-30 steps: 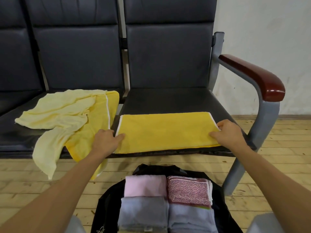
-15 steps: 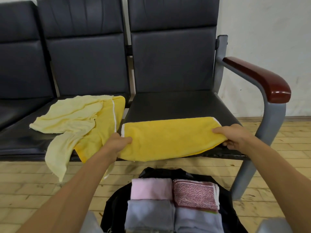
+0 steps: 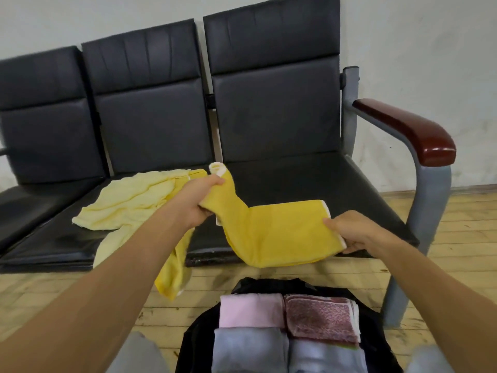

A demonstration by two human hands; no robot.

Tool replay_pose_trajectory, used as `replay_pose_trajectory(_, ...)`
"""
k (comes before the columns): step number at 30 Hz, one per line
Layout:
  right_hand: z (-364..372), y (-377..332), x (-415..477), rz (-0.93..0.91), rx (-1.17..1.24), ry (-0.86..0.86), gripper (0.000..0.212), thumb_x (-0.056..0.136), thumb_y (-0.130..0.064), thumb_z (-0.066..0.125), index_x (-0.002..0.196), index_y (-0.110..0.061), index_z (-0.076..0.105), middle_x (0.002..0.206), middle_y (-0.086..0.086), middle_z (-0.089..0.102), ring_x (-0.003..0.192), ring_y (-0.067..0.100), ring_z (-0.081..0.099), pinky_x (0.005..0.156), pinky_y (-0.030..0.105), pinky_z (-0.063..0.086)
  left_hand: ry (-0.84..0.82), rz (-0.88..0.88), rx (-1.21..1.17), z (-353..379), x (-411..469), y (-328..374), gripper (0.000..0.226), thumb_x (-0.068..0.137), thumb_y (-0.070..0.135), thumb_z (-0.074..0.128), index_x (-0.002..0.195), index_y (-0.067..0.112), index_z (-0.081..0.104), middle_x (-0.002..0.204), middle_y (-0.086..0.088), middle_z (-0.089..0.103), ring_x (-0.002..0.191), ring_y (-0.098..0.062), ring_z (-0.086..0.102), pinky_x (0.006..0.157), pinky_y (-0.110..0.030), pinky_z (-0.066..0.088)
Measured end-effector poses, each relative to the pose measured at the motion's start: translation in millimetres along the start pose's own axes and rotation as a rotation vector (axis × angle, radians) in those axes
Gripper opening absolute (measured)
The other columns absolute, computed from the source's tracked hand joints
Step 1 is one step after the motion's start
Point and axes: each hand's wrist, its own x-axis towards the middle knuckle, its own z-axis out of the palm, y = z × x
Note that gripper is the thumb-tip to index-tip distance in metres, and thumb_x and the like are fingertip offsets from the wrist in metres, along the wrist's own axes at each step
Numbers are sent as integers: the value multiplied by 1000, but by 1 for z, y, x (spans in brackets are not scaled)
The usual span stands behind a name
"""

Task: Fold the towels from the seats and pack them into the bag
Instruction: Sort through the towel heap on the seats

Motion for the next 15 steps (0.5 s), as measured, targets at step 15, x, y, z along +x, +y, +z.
replay_pose_trajectory(15,-1,9,1,-14,106,-78,17,91,-8,47,86,-6,63,72,13,59,61,24,58,64,34,54,-322,-15,611,151,-11,-56,9,87,14,60,83,12,53,78,-11,52,71,-22,52,60,-29,43)
